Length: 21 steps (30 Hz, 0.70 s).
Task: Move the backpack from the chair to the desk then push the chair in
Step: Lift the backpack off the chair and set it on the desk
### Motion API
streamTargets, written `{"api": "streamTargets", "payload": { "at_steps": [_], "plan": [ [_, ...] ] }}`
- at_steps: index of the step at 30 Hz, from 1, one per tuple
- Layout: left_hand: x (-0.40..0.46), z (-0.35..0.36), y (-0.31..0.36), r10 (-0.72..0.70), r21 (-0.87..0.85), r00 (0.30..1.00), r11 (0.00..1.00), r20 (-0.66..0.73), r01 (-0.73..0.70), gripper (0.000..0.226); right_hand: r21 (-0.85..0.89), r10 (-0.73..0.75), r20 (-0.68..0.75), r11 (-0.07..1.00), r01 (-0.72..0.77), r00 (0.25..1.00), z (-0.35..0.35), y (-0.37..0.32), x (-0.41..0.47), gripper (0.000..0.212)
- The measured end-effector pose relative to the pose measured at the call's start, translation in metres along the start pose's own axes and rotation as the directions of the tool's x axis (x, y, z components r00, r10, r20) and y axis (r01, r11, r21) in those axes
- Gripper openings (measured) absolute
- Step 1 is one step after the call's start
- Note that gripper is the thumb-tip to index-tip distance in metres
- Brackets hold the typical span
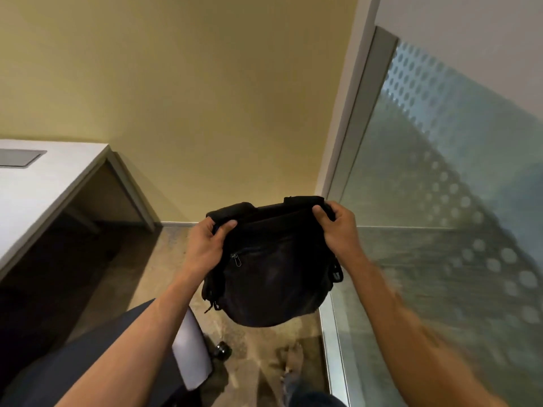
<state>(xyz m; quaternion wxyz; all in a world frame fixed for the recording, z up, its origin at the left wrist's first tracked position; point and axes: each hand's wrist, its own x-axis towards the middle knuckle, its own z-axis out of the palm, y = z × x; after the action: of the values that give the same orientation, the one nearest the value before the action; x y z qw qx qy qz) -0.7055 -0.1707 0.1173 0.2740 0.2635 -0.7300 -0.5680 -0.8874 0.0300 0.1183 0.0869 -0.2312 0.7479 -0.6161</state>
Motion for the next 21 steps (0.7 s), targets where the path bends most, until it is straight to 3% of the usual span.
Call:
{"api": "streamTargets", "payload": {
  "at_steps": [3, 7, 10, 21],
  "plan": [
    [0.037, -0.003, -0.004, -0.022, 0.024, 0.996, 0.999, -0.085, 0.024, 0.018, 0.016, -0.013, 0.054, 1.0, 0.012, 0.998, 0.021, 0.006, 0.048, 0.033],
    [0.077, -0.011, -0.005, -0.025, 0.101, 0.986, 0.994, -0.168, 0.042, 0.016, 0.043, -0.019, 0.139, 0.999, 0.013, 0.99, 0.051, 0.007, 0.103, 0.036],
    [0.102, -0.018, -0.007, -0.017, 0.12, 0.972, 0.992, -0.233, 0.047, 0.02, 0.064, -0.028, 0.193, 0.998, 0.016, 0.981, 0.074, 0.009, 0.141, 0.021],
    [0.17, -0.062, -0.028, -0.073, 0.061, 0.892, 0.992, -0.446, 0.111, 0.019, 0.103, -0.084, 0.37, 0.994, 0.049, 0.925, 0.18, -0.002, 0.237, 0.01]
  ]
}}
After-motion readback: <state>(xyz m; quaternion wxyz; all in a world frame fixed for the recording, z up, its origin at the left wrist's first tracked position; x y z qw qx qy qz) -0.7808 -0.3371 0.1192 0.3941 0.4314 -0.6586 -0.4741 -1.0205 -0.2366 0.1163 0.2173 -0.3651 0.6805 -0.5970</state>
